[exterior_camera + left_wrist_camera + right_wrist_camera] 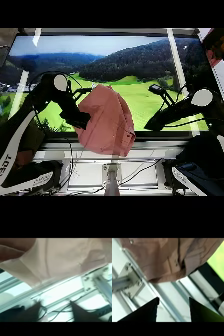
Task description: Fold the clothes and pants, and hang the long-sleeved shirts on hangers.
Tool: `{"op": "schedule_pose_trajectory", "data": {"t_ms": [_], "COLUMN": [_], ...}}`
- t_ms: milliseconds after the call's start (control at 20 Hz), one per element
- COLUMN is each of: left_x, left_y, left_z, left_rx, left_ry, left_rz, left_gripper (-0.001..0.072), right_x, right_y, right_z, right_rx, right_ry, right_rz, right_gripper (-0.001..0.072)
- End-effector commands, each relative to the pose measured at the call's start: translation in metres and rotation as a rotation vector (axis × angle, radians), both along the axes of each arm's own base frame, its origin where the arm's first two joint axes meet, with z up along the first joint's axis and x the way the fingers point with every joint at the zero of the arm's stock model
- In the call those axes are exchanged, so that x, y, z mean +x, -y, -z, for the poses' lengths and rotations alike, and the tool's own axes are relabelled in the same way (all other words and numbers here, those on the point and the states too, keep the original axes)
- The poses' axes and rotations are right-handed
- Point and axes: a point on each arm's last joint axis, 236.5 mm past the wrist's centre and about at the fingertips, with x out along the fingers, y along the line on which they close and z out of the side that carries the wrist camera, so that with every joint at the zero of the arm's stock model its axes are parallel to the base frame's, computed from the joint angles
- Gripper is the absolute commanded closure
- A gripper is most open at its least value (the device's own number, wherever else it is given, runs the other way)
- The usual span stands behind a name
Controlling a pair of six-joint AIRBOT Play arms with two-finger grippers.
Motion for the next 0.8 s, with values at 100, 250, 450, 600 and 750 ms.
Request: {"op": "schedule_pose_trajectory", "data": {"t_ms": [100,250,450,600,750], "left_x": [-0.006,0.023,0.073,0.093,0.105], "left_y": [-0.011,-0.027,-0.009,0.01,0.027], "left_z": [0.007,0.02,0.028,0.025,0.02], "left_rx": [0.053,0.128,0.058,-0.017,-0.088], "left_ry": [-0.019,0.114,0.328,0.406,0.448], "left_rz": [0.016,0.009,-0.043,-0.082,-0.121], "left_gripper": [0.0105,0.0107,0.0107,0.0107,0.0107], "right_x": [0.079,0.093,0.064,0.031,0.006], "right_y": [0.006,0.01,0.003,-0.017,-0.032], "right_z": [-0.004,0.014,0.07,0.09,0.085], "right_rx": [0.007,0.0,-0.001,0.082,0.18], "right_ry": [0.224,0.17,-0.065,-0.226,-0.287], "right_rz": [0.262,0.38,0.465,0.515,0.551], "right_gripper": [0.0276,0.0277,0.0278,0.0408,0.0488]}}
